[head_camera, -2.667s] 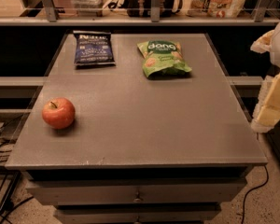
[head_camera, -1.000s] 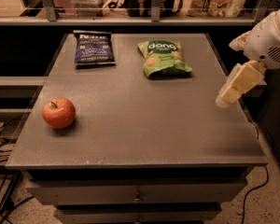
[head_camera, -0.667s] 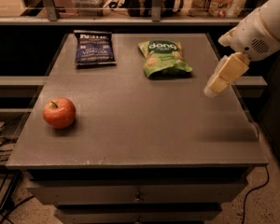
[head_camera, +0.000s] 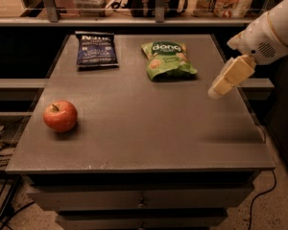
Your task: Move green rice chip bag near apple
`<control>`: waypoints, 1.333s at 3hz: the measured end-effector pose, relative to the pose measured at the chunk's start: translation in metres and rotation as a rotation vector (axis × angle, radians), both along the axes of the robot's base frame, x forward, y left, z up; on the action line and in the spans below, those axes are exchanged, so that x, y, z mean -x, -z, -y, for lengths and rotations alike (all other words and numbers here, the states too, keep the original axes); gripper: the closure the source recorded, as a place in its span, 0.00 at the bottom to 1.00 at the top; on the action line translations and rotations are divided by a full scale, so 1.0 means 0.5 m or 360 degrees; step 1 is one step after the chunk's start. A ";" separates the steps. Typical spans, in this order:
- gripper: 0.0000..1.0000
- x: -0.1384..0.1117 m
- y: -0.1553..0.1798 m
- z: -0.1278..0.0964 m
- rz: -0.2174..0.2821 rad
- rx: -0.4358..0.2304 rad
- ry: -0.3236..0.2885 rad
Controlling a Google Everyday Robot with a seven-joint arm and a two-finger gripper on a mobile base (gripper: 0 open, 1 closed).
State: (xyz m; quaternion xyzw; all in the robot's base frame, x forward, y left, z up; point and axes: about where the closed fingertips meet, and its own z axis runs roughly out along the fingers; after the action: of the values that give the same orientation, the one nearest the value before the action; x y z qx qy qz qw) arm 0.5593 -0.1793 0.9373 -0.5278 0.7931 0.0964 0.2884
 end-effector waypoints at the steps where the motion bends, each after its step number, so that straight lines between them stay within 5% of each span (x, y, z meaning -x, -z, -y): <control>1: 0.00 -0.048 0.024 -0.017 0.0029 -0.0148 0.0064; 4: 0.00 -0.216 0.082 -0.088 0.0125 -0.0471 0.0096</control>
Offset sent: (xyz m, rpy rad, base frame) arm 0.0939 0.0303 -0.0294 0.2862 -0.0986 -0.0711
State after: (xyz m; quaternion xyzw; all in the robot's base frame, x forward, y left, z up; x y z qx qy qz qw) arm 0.6670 -0.1352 0.8965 -0.4588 0.7738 0.1830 0.3965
